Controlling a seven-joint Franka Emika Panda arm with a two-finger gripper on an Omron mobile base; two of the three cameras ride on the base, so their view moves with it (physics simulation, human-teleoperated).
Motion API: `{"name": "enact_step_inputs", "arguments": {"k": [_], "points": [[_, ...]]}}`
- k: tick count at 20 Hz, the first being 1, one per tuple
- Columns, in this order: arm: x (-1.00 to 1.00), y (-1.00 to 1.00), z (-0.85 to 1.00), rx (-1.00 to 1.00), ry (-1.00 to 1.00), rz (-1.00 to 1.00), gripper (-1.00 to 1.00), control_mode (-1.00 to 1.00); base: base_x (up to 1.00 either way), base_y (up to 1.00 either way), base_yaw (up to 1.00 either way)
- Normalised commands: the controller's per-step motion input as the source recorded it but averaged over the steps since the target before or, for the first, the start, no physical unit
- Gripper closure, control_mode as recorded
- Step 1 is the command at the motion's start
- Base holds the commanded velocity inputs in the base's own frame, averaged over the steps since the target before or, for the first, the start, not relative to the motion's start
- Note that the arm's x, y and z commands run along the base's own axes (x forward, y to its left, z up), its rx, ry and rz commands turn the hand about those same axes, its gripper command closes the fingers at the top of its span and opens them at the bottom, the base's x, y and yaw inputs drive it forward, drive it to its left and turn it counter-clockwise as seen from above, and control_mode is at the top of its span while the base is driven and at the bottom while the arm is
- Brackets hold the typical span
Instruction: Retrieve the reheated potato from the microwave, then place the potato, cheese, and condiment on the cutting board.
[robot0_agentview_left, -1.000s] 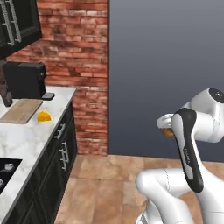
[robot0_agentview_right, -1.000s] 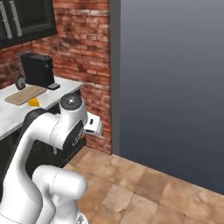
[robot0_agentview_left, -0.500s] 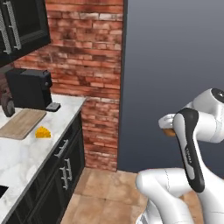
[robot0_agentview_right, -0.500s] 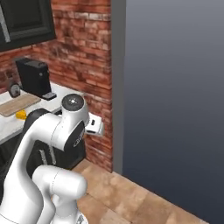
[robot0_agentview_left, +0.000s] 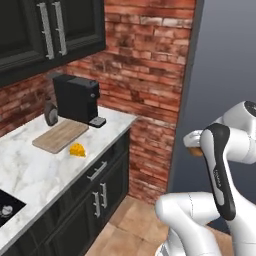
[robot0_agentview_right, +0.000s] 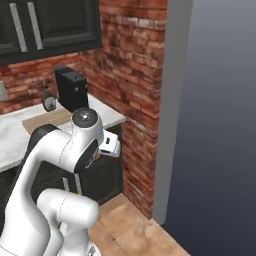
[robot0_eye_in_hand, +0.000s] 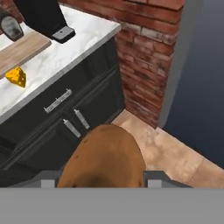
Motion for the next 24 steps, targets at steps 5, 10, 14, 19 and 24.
{"name": "enact_step_inputs", "arguments": {"k": [5, 10, 14, 19, 24], "points": [[0.00, 0.00, 0.00, 0.00, 0.00, 0.00, 1.00, 1.00, 0.58, 0.00, 0.58], [0.00, 0.00, 0.00, 0.00, 0.00, 0.00, 1.00, 1.00, 0.56, -0.04, 0.56], [0.00, 0.00, 0.00, 0.00, 0.00, 0.00, 1.00, 1.00, 0.54, -0.07, 0.53], [0.00, 0.00, 0.00, 0.00, 0.00, 0.00, 1.00, 1.00, 0.47, -0.09, 0.52], [0.00, 0.00, 0.00, 0.00, 0.00, 0.00, 1.00, 1.00, 0.54, -0.25, 0.31]]}}
